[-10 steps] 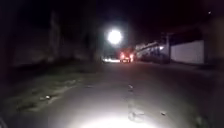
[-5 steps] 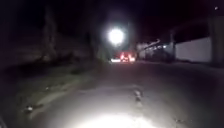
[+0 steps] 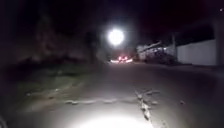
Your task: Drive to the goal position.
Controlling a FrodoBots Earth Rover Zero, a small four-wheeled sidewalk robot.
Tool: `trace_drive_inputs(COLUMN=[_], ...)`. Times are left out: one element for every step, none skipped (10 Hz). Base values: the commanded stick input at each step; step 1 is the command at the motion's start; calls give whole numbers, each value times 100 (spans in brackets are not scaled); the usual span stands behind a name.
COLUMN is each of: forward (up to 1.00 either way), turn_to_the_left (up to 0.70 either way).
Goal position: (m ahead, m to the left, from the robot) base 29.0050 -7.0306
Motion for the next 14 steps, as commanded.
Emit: trace_drive_inputs(forward=[100,100,100,100,100,100,100,100,100,100,100,100,100,100], turn_to_the_left=[0,0,0,0,0,0,0,0,0,0,0,0,0,0])
